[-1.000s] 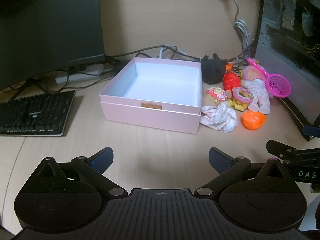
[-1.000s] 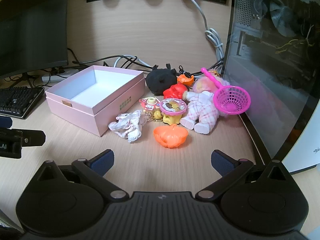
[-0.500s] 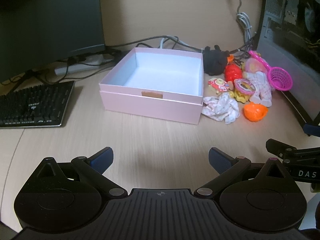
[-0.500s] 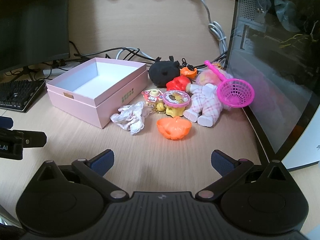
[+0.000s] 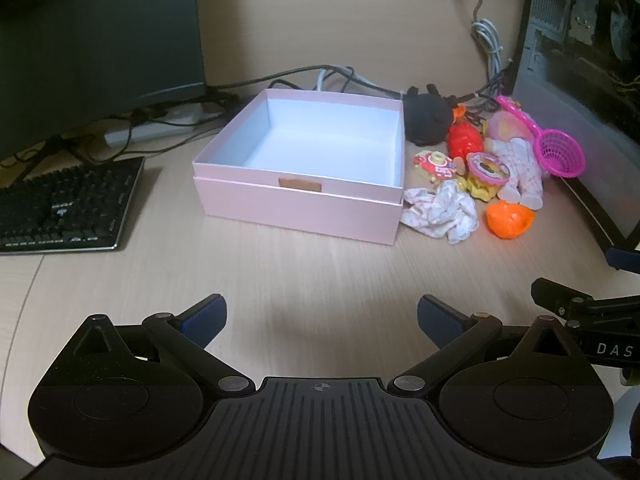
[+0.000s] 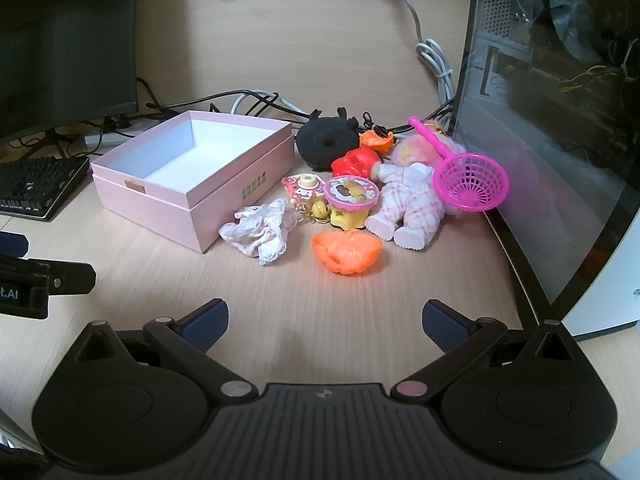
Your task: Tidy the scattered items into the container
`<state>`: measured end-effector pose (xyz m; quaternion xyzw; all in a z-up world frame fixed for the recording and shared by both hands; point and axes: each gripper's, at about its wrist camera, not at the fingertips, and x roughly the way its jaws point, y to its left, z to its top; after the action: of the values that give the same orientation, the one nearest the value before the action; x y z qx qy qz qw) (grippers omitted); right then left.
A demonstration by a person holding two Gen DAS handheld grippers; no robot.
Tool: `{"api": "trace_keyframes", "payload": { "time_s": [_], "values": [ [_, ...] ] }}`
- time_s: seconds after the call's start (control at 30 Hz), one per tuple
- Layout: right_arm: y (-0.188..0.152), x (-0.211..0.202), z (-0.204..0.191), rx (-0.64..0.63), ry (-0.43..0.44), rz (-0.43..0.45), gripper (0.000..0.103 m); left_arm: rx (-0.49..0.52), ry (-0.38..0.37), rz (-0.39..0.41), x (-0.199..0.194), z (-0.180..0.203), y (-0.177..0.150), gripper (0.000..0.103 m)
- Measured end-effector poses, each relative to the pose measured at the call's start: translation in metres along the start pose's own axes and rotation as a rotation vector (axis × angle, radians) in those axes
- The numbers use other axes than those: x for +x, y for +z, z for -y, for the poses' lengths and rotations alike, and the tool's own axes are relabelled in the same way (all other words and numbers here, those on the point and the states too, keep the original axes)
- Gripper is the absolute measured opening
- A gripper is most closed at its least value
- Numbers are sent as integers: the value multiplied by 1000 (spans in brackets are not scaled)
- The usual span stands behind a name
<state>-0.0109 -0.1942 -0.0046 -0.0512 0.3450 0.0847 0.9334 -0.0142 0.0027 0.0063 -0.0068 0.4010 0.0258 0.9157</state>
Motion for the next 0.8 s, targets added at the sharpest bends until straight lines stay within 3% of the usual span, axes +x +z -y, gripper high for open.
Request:
{"api": "trace_keyframes", "payload": {
  "time_s": [0.8],
  "values": [
    [1,6,-3,-7,9,-18,103,-5,-3,-25,4,-2,0,103]
  ]
}}
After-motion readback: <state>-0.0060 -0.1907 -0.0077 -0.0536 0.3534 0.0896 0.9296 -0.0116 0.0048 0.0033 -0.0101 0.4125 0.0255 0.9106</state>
